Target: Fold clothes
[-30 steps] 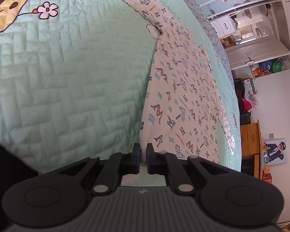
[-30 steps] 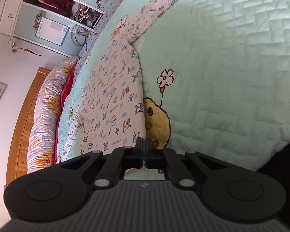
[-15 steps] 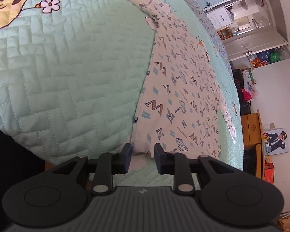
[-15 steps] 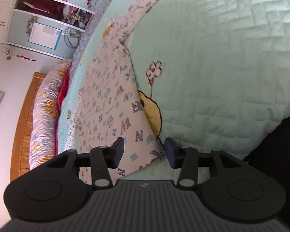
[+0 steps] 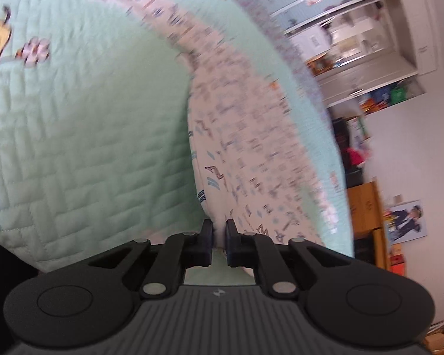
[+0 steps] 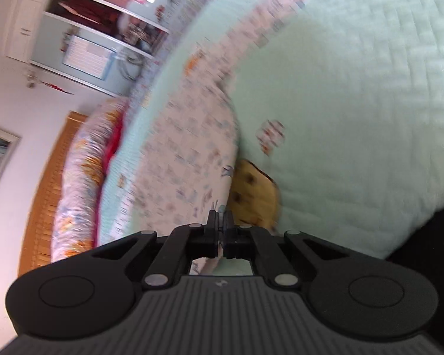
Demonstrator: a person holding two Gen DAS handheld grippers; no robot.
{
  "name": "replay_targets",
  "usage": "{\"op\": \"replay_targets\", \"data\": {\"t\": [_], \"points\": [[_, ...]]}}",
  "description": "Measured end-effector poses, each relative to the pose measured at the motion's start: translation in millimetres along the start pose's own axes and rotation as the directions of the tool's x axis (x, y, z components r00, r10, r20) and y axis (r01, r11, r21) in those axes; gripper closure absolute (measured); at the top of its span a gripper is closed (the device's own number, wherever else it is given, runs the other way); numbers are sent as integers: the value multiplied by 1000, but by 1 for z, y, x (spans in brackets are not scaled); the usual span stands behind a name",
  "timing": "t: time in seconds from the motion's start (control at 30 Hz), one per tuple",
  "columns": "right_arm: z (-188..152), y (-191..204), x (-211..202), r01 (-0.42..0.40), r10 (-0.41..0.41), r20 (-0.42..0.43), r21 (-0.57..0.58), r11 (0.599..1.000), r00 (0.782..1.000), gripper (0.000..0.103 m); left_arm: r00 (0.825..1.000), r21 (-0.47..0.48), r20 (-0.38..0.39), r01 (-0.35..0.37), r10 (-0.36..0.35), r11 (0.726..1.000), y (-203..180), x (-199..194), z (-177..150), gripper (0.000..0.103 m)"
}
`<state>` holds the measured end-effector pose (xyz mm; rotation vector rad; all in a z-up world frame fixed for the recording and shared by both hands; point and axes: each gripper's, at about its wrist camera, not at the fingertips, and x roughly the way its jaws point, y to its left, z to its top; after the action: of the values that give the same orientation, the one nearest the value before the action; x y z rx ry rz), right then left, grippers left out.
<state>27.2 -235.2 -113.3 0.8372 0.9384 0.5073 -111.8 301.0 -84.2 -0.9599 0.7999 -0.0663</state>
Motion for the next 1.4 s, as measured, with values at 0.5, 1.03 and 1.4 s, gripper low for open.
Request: {"op": "replay_targets", "data": {"t": [0.5, 1.03, 1.4], "points": [[-14, -32, 32, 158, -157, -29, 26, 987, 987, 96, 993, -19, -45, -107, 107, 994, 45, 29, -14, 94], [-14, -24, 43, 112, -121, -107, -87, 990, 987, 87, 985, 30, -54, -164, 165, 986, 39, 49, -10, 95], [-18, -13, 19, 91, -90, -116, 5, 996, 989, 101, 988, -38, -72, -142, 139, 989, 44, 42, -9, 96]]}}
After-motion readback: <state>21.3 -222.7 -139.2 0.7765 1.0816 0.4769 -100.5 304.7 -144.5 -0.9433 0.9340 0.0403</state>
